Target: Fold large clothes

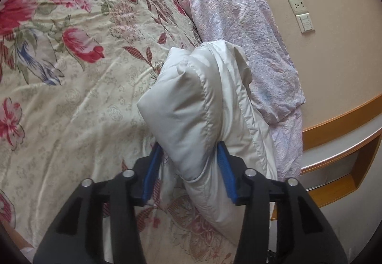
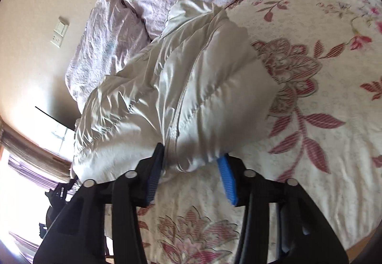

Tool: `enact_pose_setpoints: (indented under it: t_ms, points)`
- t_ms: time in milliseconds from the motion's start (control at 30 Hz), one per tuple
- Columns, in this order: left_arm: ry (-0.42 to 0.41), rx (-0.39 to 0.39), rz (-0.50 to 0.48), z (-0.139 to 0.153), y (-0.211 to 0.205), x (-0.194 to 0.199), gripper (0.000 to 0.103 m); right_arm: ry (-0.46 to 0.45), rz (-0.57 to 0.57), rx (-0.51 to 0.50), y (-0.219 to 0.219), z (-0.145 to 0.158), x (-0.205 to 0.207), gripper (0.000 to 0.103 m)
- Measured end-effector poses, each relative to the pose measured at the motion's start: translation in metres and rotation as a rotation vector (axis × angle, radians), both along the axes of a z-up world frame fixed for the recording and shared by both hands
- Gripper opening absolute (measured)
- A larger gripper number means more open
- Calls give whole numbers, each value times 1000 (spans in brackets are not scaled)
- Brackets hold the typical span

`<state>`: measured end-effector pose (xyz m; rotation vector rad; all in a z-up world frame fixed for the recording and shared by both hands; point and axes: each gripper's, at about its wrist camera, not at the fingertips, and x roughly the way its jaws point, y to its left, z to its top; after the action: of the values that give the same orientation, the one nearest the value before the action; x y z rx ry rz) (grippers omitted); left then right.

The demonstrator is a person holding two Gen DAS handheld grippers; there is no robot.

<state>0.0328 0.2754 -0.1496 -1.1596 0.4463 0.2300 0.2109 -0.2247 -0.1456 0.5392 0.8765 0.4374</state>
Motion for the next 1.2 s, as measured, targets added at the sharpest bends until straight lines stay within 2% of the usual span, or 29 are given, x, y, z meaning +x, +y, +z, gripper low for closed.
enact_pose_setpoints:
  t_ms: [33,133,200,267,333,533,633,800,867,967,1100,1200]
  points:
    - [9,19,0,2,0,0,61,-15,-28,-25,-5,3,-5,63]
    - [32,63,-9,5,2,0,73,-87,-163,-161,-15,19,-16,64]
    - [57,101,-12,7,3,0,78,-146,-204,-237,-13,33,-18,64]
    - [67,141,-26,9,2,1,83,-193,-161,-276,3,44,-15,64]
    - [69,165,-32,11,2,1,86,-241,-64,-295,36,54,-10,64]
    - [63,138,-41,8,3,6,86,-353,155,-389,130,60,-4,64]
    - [51,136,-52,8,2,9,86,-389,184,-439,160,59,-2,63]
    - [37,122,-60,7,1,17,86,-426,209,-462,188,58,1,58]
    - [31,109,-57,7,1,20,86,-453,197,-507,200,58,7,57]
    - [19,84,-58,7,0,27,86,-442,163,-542,212,52,21,57]
    - [7,68,-36,7,-2,37,89,-316,190,-507,210,28,44,57]
    - [5,61,-17,8,-2,46,92,-319,179,-498,208,23,44,57]
